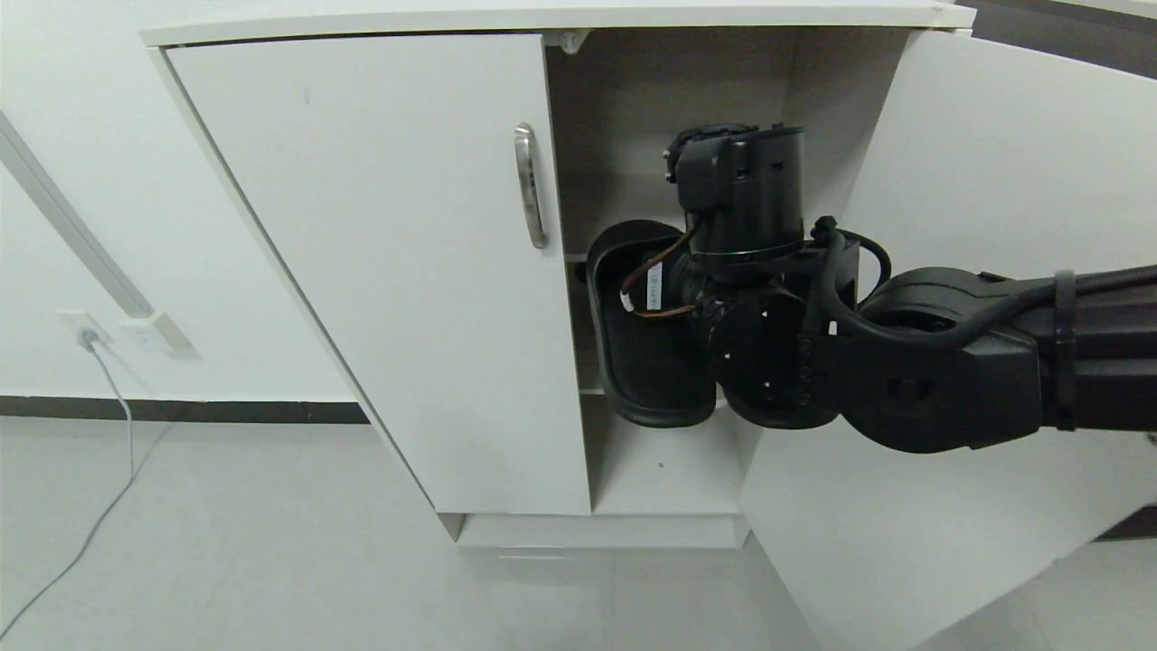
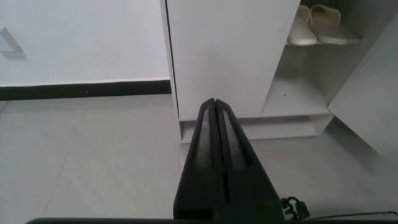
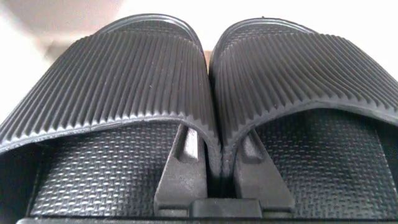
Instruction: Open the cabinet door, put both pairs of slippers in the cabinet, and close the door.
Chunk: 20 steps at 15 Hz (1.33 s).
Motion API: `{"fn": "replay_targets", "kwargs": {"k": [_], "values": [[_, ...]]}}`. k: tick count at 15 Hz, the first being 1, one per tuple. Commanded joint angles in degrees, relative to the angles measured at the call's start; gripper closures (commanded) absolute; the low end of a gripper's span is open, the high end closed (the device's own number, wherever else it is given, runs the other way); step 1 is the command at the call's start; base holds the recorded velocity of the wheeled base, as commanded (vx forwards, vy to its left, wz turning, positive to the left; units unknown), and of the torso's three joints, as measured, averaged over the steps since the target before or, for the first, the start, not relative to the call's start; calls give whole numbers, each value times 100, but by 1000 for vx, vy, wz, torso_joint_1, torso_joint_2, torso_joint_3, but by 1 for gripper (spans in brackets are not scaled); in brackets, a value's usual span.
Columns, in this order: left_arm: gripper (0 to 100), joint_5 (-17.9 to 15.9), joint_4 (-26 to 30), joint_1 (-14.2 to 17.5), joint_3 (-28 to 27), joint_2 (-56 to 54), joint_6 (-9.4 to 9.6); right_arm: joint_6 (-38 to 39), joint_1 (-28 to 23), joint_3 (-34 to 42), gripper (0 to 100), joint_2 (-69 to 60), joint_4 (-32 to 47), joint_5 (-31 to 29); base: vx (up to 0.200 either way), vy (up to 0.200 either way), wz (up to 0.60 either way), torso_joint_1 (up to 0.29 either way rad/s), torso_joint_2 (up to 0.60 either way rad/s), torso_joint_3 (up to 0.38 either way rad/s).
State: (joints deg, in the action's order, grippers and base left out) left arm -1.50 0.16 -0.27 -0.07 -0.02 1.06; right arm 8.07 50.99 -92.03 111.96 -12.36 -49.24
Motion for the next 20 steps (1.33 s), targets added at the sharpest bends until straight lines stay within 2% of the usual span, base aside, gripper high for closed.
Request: {"fn": "replay_targets", "kwargs": {"k": [1, 6, 12, 15, 20], "values": [[100, 1, 2, 0, -1, 2, -1, -7, -10, -35, 100, 63, -3, 2, 200, 0, 0, 7, 2, 2], [100, 1, 2, 0, -1, 2, -1, 10, -63, -17, 100, 63, -12, 2, 200, 0, 0, 4, 2, 3], [100, 1, 2, 0, -1, 2, -1, 2, -177, -17, 100, 239, -21, 46, 0, 0, 0, 0, 0, 0], [100, 1, 2, 0, -1, 2, -1, -7, -362, -448, 100, 511, 6, 107, 0, 0, 0, 0, 0, 0], [100, 9, 2, 0, -1, 2, -9, -253, -749, -1344, 100, 986, 50, 538, 0, 0, 0, 0, 0, 0]]}}
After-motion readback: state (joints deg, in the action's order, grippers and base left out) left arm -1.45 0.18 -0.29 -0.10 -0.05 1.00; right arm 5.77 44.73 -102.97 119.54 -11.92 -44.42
